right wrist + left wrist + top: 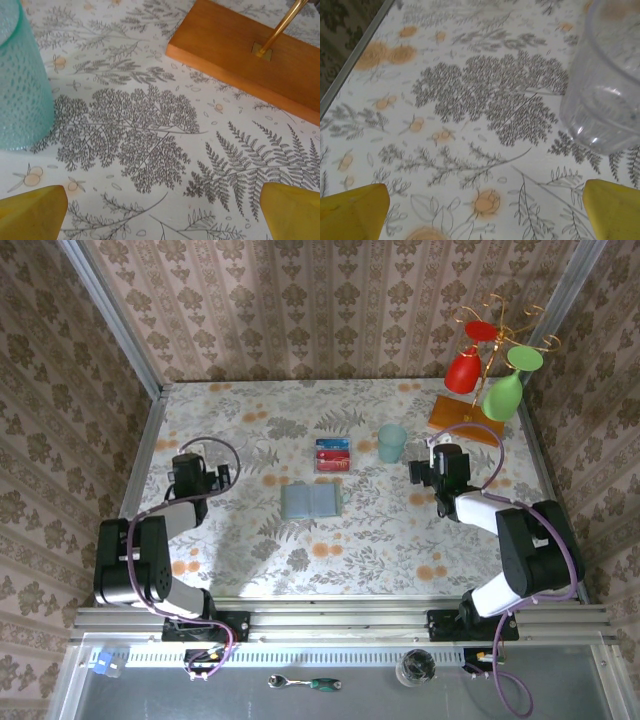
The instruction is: Take the credit cards out of the card holder
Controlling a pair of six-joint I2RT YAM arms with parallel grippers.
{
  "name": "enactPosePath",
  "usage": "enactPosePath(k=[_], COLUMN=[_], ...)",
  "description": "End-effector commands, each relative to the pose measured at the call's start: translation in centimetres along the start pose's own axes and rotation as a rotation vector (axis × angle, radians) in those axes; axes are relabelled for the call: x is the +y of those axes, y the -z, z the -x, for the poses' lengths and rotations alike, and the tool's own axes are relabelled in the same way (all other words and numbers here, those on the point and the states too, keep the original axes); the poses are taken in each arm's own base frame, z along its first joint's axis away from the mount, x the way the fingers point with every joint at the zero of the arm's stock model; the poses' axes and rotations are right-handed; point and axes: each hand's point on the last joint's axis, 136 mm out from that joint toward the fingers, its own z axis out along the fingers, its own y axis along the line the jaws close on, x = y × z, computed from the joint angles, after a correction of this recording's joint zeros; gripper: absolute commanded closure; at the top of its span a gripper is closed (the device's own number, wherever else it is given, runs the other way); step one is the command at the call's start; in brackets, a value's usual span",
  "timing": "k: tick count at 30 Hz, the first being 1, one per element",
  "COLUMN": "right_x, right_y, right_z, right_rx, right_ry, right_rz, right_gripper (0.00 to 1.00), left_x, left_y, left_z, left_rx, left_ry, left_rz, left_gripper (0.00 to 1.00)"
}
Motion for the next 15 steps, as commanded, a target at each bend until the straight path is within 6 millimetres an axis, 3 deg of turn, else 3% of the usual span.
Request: enactPosePath(k=[1,8,15], right_x=[-1.3,-2.0,-1.8], right_y=[0.0,0.8,1.1], right_z=[1.4,0.8,0.6], right_rx=[-0.091,-0.163,-0.190], right_ry=[-0.091,-0.164,-0.170], right_rz=[-0.024,0.045,0.065], right_gripper=[0.00,0.00,0.00], left_x=[-1.3,-1.7,-2.3], left_y=[0.0,0.9,0.6], left_z=[2.9,1.9,1.8], left_rx=[-0.170,-0.291,-0.256], left_ry=[-0.058,-0.068,-0.094], left_rz=[-0.074,-0.089,-0.096], left_gripper=[0.00,0.00,0.00])
